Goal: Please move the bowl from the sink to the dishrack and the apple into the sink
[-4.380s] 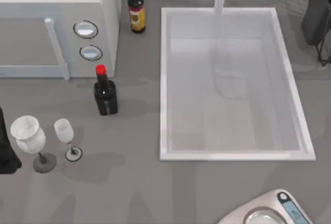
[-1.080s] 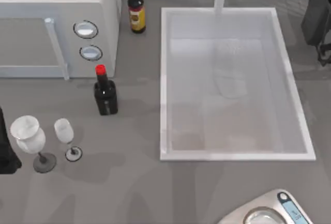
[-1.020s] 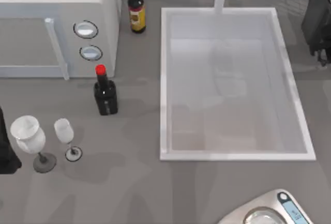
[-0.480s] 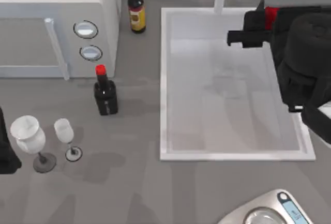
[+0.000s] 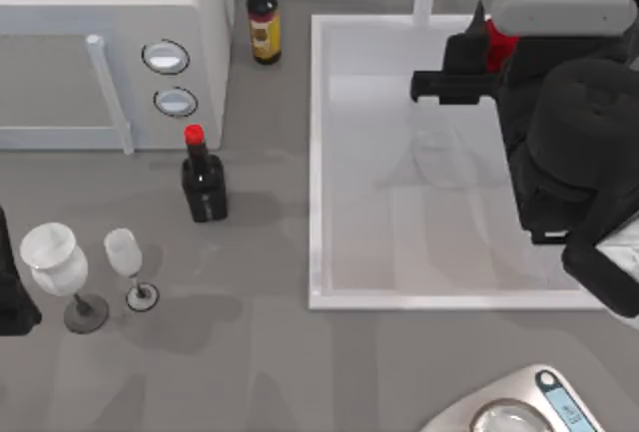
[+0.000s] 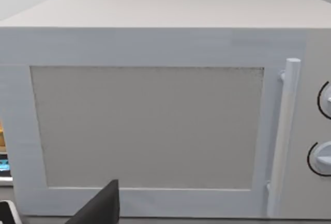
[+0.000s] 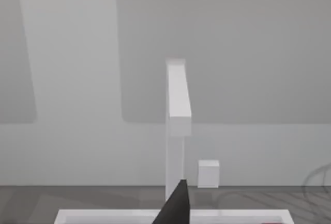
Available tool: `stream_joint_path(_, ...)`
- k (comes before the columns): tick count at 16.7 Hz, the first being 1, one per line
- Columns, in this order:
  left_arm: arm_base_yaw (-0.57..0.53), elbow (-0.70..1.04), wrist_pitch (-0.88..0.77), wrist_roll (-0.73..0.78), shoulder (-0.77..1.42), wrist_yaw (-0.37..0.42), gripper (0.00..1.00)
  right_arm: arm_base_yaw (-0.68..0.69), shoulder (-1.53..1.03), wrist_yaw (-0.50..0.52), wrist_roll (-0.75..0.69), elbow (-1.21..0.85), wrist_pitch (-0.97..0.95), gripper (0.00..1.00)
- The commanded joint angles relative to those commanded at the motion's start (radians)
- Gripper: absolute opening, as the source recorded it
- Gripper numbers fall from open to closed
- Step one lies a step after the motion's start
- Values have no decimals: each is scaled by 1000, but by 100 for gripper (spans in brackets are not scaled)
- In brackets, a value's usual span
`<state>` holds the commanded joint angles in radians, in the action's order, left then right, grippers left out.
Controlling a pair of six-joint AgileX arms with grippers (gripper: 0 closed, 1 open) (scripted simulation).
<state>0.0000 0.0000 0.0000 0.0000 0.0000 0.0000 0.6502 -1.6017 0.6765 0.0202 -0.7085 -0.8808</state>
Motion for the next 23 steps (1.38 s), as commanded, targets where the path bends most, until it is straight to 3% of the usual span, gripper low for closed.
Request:
stream_joint_path(5,0,0,0,0,0,0,100,4,-76,3,2,7,-67,0)
stream_joint_path(16,0,0,0,0,0,0,100,5,-591,9,-3,84,-694,0)
stream_joint_path(22,0,0,0,0,0,0,100,-1,-630,8,-4,100,-732,0)
stream_joint_path(23,0,0,0,0,0,0,100,-1,-630,8,-4,100,-732,8)
